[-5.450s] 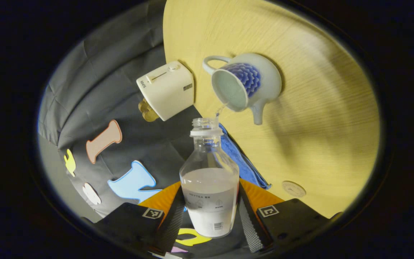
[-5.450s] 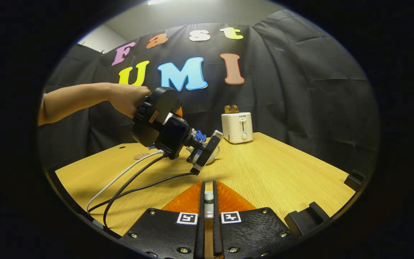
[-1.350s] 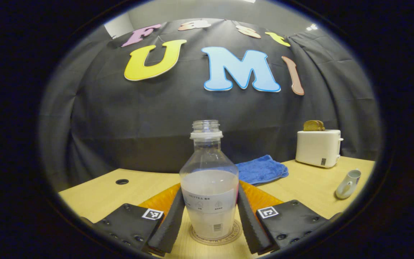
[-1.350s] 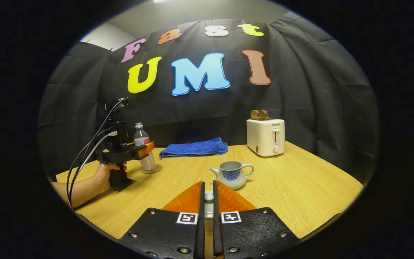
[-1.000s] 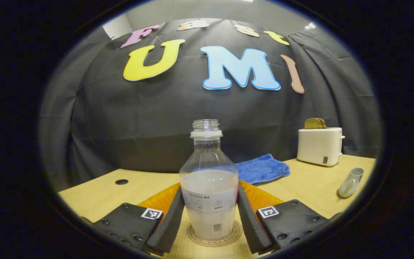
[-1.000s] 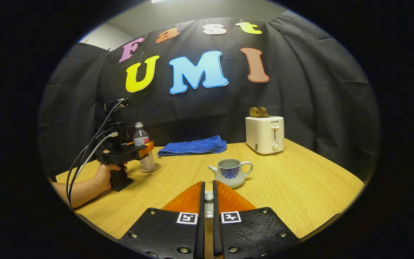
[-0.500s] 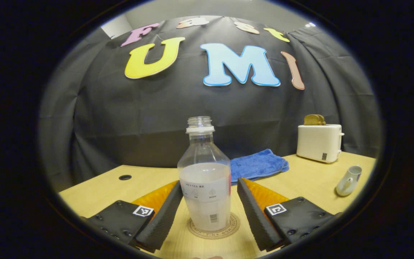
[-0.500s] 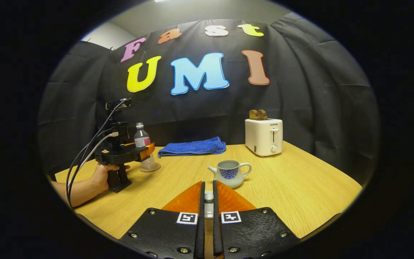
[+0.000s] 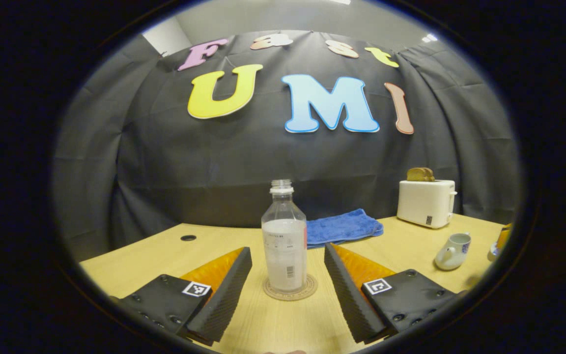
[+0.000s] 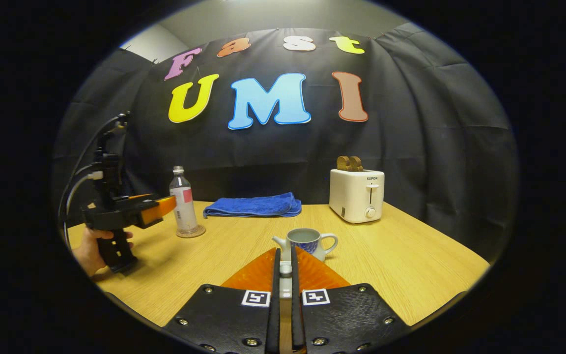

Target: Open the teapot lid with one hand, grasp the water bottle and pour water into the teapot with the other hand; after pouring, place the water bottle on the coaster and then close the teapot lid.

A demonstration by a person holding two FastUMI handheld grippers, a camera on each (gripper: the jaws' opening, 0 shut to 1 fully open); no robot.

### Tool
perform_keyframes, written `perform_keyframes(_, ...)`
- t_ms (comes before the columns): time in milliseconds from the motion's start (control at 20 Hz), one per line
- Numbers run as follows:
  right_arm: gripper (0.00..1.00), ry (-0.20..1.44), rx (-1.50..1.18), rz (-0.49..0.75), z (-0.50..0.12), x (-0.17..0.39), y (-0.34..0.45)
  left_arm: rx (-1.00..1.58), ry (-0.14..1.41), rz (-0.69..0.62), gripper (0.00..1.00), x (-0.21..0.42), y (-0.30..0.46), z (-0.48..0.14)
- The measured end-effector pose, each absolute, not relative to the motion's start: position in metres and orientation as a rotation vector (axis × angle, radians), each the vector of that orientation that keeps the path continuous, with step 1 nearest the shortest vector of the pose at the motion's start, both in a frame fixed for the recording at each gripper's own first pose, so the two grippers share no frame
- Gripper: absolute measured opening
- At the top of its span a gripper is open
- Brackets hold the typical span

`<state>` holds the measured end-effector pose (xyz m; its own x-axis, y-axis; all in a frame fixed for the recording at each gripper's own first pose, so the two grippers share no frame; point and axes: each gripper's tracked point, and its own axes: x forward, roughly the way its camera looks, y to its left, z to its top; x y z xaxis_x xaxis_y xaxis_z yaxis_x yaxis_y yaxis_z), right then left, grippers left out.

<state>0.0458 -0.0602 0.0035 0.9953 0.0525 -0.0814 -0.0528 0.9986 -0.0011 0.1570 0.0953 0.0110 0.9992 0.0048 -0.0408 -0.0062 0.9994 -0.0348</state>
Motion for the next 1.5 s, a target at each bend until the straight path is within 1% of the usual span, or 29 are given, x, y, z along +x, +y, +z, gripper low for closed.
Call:
perform_keyframes(100, 0.1, 0.075, -0.021, 0.039, 0.005, 0.06, -0.065, -0.07, 0.051, -0.002, 1.0, 0.136, 0.092, 0.011)
perform_keyframes(300, 0.1, 0.07, -0.058, 0.003, 0.012, 0.099, -0.078, -0.05, 0.006, 0.03, 1.0, 0.089, 0.091, 0.017)
perform_keyframes(500, 0.1, 0.04, -0.083, -0.013, 0.026, 0.125, -0.08, -0.079, 0.006, -0.005, 1.0, 0.059, 0.066, 0.015)
perform_keyframes(600, 0.1, 0.03, -0.097, -0.016, 0.031, 0.141, -0.077, -0.085, 0.005, -0.044, 1.0, 0.049, 0.051, 0.021)
perform_keyframes(800, 0.09, 0.051, -0.086, -0.043, 0.024, 0.159, -0.082, -0.005, -0.026, -0.053, 1.0, 0.042, 0.043, 0.029)
perform_keyframes(1000, 0.1, 0.079, -0.066, -0.045, 0.013, 0.166, -0.083, -0.057, -0.03, -0.12, 1.0, 0.039, 0.026, 0.027)
perform_keyframes(1150, 0.09, 0.094, -0.048, -0.028, 0.008, 0.168, -0.079, -0.057, -0.026, -0.102, 1.0, 0.042, 0.031, 0.023)
perform_keyframes(1450, 0.09, 0.109, -0.06, -0.036, 0.003, 0.17, -0.081, -0.068, -0.031, -0.103, 1.0, 0.041, 0.031, 0.022)
perform_keyframes(1500, 0.12, 0.115, -0.062, -0.039, 0.002, 0.17, -0.08, -0.063, -0.034, -0.102, 1.0, 0.041, 0.031, 0.023)
